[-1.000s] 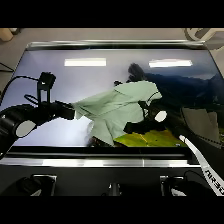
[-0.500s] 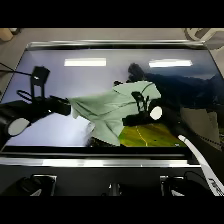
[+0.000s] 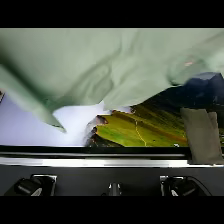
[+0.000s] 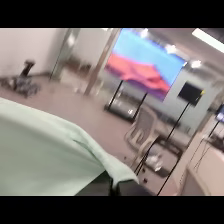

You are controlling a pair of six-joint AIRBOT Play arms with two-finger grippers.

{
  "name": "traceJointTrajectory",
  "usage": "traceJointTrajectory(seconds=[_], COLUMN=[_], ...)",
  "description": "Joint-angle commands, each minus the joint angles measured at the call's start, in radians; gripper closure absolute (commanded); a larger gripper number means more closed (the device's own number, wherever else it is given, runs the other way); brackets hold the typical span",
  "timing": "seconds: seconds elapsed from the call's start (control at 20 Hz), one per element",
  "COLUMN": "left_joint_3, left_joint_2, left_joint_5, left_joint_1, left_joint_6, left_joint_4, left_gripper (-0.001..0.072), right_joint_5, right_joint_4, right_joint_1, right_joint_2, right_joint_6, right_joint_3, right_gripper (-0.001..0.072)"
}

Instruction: Fold the shirts.

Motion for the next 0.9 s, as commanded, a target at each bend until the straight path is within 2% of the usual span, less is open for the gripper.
traceJointTrajectory(seconds=[0.0, 0.25, 0.45, 0.55, 0.7, 0.85], left_joint_3=[0.099, 0.080, -0.037, -0.149, -0.324, -0.404], left_joint_2=[0.085, 0.037, -0.058, -0.132, -0.287, -0.483], left_joint_5=[-0.009, -0.154, -0.229, -0.242, -0.168, -0.068], left_joint_1=[0.006, 0.006, 0.007, 0.008, 0.031, 0.082], left_joint_6=[0.008, 0.008, 0.009, 0.061, 0.070, 0.018], left_joint_4=[-0.031, 0.039, 0.167, 0.175, 0.174, 0.172], left_gripper=[0.0679, 0.0679, 0.0678, 0.0678, 0.0678, 0.0677], right_joint_5=[0.018, 0.058, 0.301, 0.418, 0.343, 0.171], right_joint_4=[-0.078, -0.078, -0.142, -0.283, -0.508, -0.475], right_joint_1=[0.001, 0.001, 0.001, 0.001, 0.001, 0.001], right_joint_2=[0.120, 0.047, -0.092, -0.206, -0.403, -0.629], right_joint_6=[0.044, 0.045, 0.120, 0.166, 0.391, 0.625], right_joint_3=[0.071, 0.071, 0.071, 0.050, -0.065, -0.106], right_gripper=[0.0691, 0.0691, 0.0690, 0.0691, 0.0688, 0.0687])
